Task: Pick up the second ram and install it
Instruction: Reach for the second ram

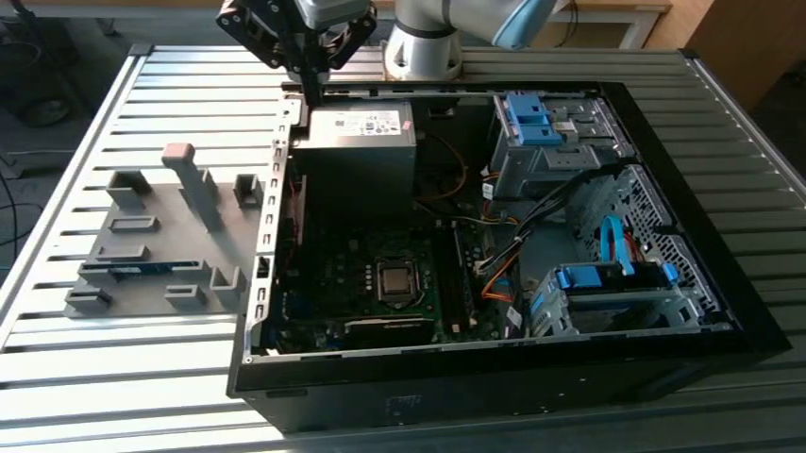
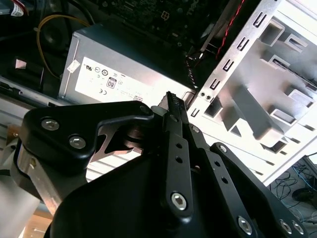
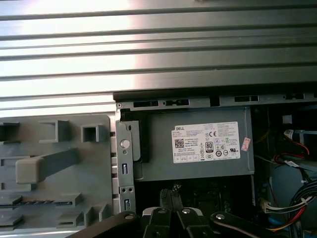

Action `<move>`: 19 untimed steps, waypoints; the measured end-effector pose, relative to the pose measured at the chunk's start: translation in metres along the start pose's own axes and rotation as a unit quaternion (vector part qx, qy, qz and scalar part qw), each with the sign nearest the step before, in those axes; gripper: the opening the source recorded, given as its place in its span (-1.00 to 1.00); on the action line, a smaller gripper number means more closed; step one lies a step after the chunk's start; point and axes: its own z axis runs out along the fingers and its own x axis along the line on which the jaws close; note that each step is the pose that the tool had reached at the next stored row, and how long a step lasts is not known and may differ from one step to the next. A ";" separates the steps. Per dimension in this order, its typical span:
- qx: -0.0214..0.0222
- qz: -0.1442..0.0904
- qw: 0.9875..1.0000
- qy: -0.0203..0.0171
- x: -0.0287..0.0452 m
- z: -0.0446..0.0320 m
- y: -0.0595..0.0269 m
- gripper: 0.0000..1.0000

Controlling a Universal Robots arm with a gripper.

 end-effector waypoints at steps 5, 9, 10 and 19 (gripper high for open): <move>0.000 0.000 1.000 0.000 0.0013 0.0000 -0.0001 -0.79; 0.000 0.000 1.000 0.000 0.0023 0.0000 -0.0002 -0.79; 0.000 0.000 1.000 0.000 0.0026 0.0000 -0.0002 -0.79; 0.000 0.000 1.000 0.000 0.0049 0.0000 -0.0004 -0.79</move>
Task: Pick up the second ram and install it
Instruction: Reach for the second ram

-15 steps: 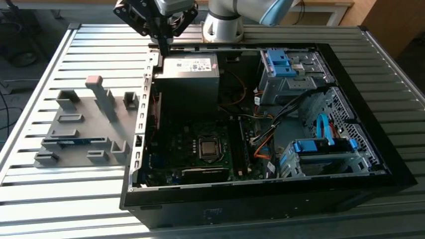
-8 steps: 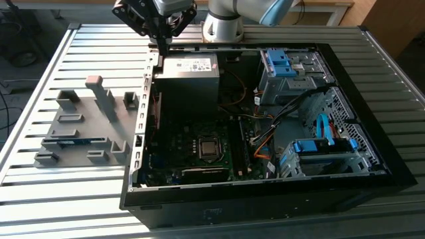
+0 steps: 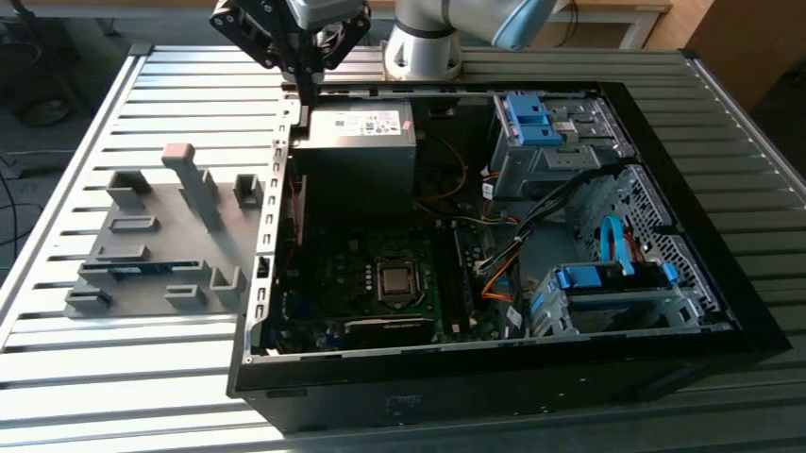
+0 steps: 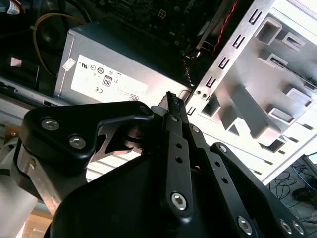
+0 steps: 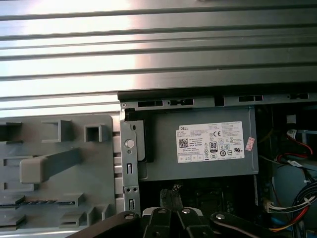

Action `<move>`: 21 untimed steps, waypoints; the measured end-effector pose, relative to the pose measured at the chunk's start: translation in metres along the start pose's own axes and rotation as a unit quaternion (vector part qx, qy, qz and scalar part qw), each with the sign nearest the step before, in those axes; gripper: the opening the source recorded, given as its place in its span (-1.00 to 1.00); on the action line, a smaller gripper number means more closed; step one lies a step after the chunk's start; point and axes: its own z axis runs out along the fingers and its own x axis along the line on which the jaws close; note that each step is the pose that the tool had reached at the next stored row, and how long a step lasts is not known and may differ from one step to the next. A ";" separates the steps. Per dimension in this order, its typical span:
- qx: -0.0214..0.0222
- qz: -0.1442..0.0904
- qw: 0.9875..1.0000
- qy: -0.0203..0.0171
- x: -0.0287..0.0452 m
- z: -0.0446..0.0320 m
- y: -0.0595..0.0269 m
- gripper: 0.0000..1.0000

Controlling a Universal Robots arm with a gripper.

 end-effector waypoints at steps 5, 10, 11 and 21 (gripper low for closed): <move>0.000 0.000 1.000 0.000 0.0013 0.0000 -0.0001 -0.79; 0.000 0.000 1.000 0.000 0.0026 0.0000 -0.0002 -0.79; 0.000 0.000 1.000 0.000 0.0028 0.0000 -0.0002 -0.79; 0.000 0.000 1.000 0.000 0.0054 0.0000 -0.0004 -0.79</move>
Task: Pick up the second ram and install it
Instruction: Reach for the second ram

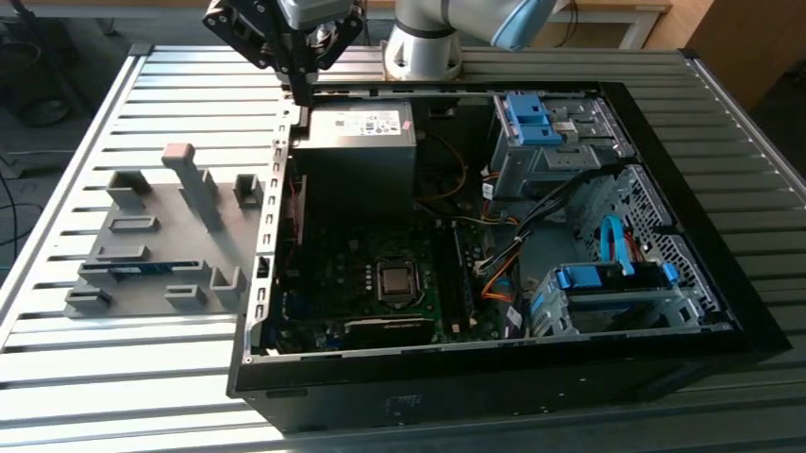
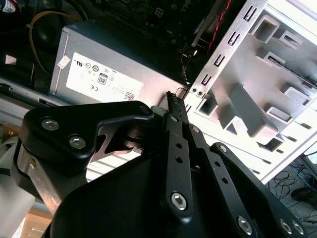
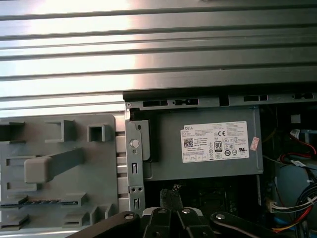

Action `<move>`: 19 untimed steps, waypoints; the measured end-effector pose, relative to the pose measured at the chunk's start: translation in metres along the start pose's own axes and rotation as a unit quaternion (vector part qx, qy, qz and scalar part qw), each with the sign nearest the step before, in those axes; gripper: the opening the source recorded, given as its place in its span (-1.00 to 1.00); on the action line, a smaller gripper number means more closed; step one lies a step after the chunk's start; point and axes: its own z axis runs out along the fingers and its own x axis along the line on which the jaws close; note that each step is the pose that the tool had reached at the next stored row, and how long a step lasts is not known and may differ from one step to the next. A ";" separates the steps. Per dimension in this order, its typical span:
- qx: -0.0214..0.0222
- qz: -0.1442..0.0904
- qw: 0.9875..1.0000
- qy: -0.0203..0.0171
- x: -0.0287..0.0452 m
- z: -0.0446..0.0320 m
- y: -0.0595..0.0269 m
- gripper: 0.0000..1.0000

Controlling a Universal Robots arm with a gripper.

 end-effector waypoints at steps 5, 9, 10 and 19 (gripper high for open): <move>0.000 0.000 1.000 0.000 0.0013 0.0000 -0.0001 -0.79; 0.000 0.000 1.000 0.000 0.0023 0.0000 -0.0002 -0.79; 0.000 0.000 1.000 0.000 0.0026 0.0000 -0.0002 -0.79; 0.000 0.000 1.000 0.000 0.0048 0.0000 -0.0004 -0.79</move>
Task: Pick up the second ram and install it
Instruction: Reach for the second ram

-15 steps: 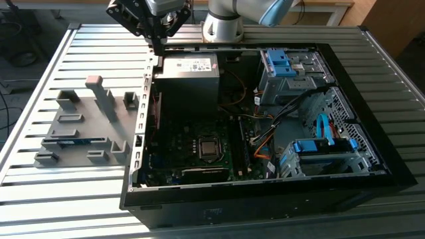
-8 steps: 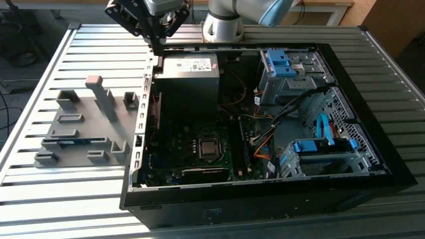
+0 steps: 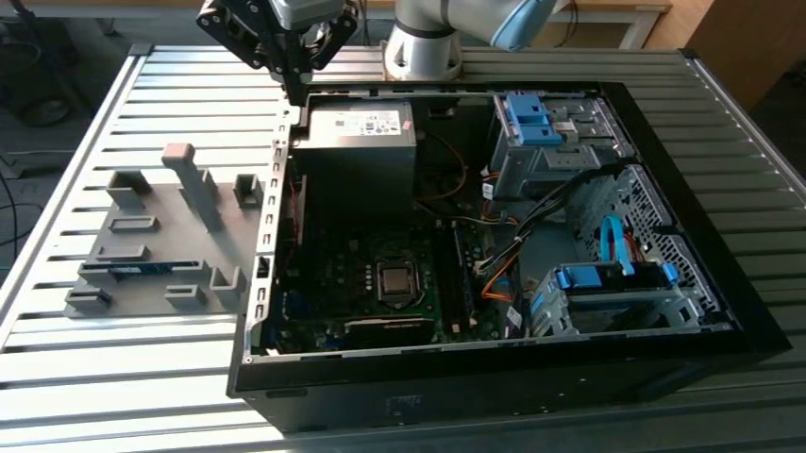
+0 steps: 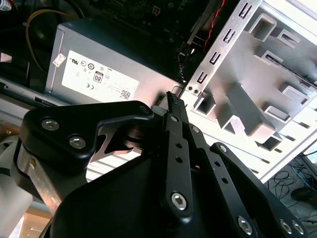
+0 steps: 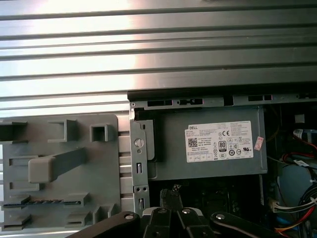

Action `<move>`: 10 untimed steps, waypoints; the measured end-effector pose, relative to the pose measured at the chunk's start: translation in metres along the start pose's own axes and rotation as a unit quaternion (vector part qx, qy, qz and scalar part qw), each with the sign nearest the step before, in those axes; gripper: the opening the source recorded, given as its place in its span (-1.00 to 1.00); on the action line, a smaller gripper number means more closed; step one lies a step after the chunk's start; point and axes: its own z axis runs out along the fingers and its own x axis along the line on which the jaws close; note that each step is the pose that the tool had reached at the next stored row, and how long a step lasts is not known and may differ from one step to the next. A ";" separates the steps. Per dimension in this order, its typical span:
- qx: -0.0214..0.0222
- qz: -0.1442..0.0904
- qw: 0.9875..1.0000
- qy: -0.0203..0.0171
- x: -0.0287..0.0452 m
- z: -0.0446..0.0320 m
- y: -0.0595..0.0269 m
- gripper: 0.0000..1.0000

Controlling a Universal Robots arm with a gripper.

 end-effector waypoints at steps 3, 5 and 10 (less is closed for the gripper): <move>0.000 0.000 1.000 0.000 0.0000 0.0000 0.0000 -0.79; 0.000 0.000 1.000 0.000 0.0002 0.0000 0.0000 -0.79; 0.000 0.000 1.000 0.000 0.0012 -0.0001 -0.0001 -0.79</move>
